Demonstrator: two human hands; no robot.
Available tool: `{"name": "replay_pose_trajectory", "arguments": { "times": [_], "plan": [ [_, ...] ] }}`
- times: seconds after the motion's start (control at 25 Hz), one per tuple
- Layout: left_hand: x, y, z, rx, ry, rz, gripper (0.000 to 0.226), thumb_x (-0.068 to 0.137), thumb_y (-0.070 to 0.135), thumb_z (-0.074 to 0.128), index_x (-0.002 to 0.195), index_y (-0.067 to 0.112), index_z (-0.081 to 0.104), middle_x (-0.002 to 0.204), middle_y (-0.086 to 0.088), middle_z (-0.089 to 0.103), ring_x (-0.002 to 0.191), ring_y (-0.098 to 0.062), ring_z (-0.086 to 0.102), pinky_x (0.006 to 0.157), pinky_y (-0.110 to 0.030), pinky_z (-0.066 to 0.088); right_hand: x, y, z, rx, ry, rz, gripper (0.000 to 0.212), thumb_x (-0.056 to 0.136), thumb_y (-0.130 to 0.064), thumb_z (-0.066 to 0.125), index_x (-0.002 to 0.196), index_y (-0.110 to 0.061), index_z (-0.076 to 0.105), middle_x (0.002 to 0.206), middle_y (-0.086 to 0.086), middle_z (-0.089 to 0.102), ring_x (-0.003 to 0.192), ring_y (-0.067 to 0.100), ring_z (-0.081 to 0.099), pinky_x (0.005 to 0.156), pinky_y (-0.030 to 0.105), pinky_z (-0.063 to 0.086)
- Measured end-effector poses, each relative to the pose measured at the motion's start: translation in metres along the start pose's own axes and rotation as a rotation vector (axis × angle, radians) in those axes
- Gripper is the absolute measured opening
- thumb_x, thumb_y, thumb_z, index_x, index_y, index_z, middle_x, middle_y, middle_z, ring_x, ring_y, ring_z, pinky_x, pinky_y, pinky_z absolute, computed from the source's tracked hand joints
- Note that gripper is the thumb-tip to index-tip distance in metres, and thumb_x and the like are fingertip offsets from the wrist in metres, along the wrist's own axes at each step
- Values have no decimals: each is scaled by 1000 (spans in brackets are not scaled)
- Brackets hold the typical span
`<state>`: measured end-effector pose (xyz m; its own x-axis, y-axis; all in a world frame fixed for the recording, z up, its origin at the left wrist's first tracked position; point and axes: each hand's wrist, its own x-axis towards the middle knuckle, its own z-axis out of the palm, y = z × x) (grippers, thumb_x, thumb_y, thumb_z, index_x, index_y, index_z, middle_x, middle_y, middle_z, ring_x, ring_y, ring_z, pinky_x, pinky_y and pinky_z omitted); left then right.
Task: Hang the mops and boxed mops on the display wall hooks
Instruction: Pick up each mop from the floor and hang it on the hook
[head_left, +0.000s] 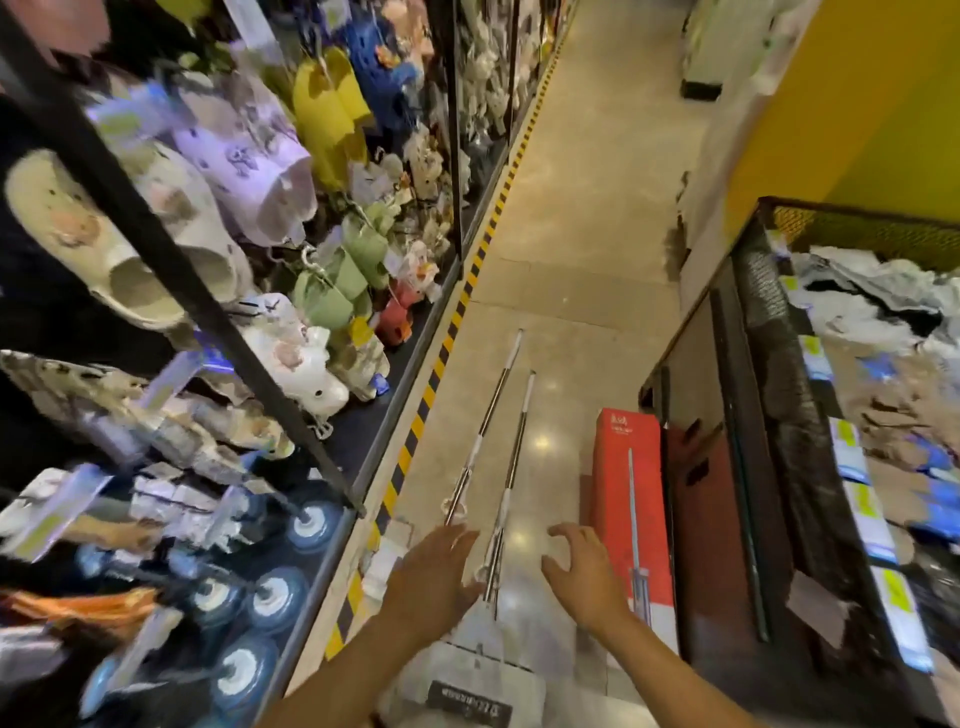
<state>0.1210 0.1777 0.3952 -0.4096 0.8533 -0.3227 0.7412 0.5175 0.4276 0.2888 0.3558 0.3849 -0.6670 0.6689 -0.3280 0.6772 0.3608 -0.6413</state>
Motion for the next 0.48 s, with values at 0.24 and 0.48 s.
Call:
{"name": "replay_pose_trajectory", "arguments": {
  "times": [0.24, 0.48],
  "plan": [
    [137, -96, 143, -118, -166, -10, 122, 75, 97, 4, 162, 16, 30, 165, -6, 37, 152, -26, 38, 122, -39, 34, 110, 112, 121, 117, -8, 170, 41, 92, -20, 75, 131, -19, 62, 122, -10, 53, 120, 18, 57, 98, 24, 40],
    [241, -194, 309, -181, -526, -169, 83, 96, 62, 59, 161, 17, 31, 151, -11, 53, 143, -31, 47, 121, -43, 37, 180, 229, 276, 210, -13, 328, 37, 96, -23, 70, 132, -23, 62, 128, -5, 56, 118, 14, 56, 95, 23, 42]
  ]
}}
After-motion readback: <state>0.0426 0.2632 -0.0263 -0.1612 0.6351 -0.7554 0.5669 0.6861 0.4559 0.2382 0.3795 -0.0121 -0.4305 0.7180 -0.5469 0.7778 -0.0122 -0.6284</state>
